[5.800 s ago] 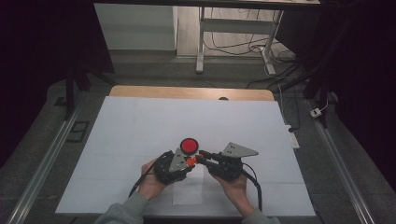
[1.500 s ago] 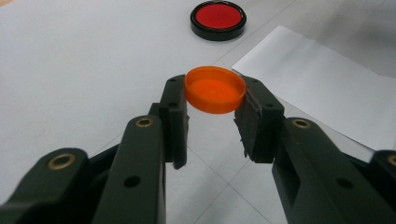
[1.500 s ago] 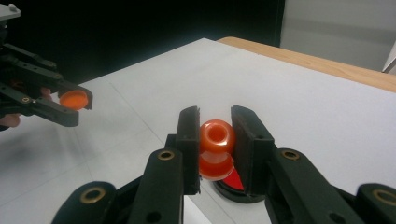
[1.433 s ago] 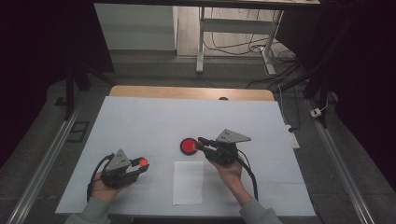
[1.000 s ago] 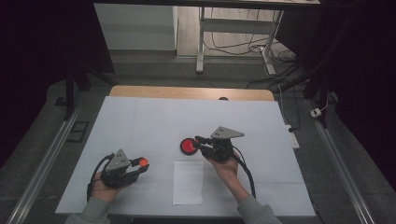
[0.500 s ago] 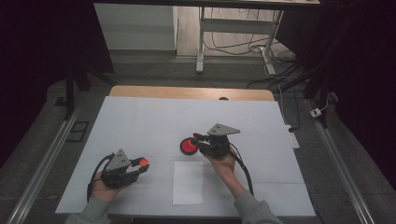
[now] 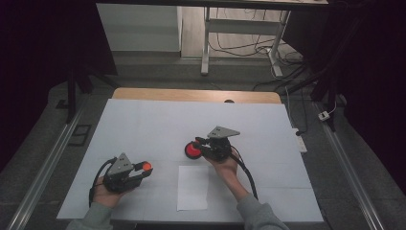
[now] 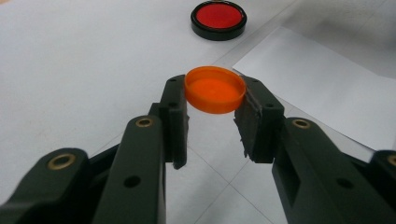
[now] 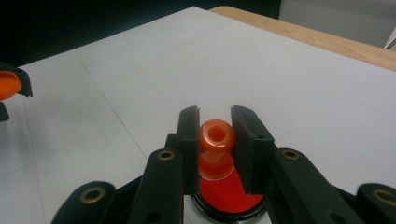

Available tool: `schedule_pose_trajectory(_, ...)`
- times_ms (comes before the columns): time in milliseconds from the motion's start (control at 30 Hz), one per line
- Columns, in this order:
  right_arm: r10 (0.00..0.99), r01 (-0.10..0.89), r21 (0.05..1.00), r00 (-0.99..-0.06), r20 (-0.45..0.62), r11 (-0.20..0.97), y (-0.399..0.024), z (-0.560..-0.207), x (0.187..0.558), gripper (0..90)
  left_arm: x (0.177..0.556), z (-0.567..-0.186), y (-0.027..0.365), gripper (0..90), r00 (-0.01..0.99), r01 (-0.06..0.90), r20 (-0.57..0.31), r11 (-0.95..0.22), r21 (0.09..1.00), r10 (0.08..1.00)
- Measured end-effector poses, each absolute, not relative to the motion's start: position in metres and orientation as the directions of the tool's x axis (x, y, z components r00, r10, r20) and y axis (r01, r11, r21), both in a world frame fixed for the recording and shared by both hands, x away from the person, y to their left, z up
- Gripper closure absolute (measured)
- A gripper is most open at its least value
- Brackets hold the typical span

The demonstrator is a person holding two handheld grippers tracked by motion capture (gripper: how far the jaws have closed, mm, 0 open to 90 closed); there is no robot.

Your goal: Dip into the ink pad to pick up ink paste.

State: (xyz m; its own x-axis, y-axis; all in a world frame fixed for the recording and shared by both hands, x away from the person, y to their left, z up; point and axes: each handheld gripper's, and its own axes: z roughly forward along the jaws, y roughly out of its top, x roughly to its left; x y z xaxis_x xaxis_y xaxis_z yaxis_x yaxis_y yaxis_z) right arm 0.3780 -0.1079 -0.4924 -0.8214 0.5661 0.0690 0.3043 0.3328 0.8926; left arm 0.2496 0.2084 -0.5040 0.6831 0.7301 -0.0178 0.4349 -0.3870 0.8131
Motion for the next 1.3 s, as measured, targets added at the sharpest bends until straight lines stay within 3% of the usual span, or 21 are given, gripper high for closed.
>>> schedule_pose_trajectory(667,0.57,0.332,0.86,-0.82,0.059,0.389,-0.096,-0.503,0.389,72.1,0.25,-0.504,0.209,64.7,0.679,0.438,-0.024,-0.378,0.816,0.734)
schedule_pose_trajectory(1300,0.584,0.309,0.835,-0.811,-0.018,0.456,-0.091,-0.515,0.395,72.2,0.251,-0.504,0.209,64.7,0.682,0.439,-0.025,-0.382,0.813,0.731)
